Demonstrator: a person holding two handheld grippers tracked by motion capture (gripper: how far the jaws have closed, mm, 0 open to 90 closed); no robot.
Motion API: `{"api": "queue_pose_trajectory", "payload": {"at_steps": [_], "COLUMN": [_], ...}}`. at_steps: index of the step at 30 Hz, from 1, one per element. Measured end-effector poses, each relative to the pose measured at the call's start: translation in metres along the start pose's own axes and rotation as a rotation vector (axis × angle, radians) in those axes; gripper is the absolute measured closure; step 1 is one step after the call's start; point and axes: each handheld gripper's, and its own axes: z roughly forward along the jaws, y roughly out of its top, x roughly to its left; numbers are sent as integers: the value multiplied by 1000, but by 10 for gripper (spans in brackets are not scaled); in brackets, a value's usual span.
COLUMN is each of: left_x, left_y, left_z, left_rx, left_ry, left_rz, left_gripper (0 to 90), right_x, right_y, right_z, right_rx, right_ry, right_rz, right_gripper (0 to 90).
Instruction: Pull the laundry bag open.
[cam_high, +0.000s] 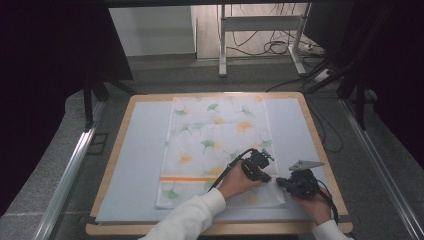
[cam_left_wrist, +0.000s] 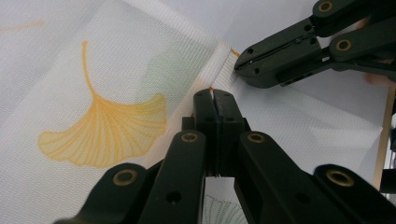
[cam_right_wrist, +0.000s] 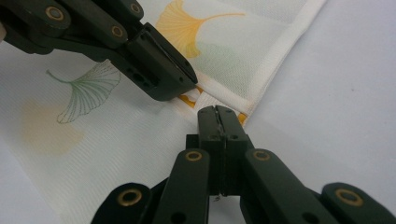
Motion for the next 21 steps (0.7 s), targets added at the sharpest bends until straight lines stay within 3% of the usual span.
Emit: {"api": "queue_pose_trajectory", "payload": {"at_steps": [21], "left_x": [0], "left_y": [-1], "left_z": [-2], "left_rx": [14], "left_ry": [13], "left_rz": [2], "left_gripper": [900], "right_x": [0], "right_y": [0], "right_z": [0], "right_rx": [-2], "right_ry": [0], "right_rz": [-1], "right_gripper": [897]}}
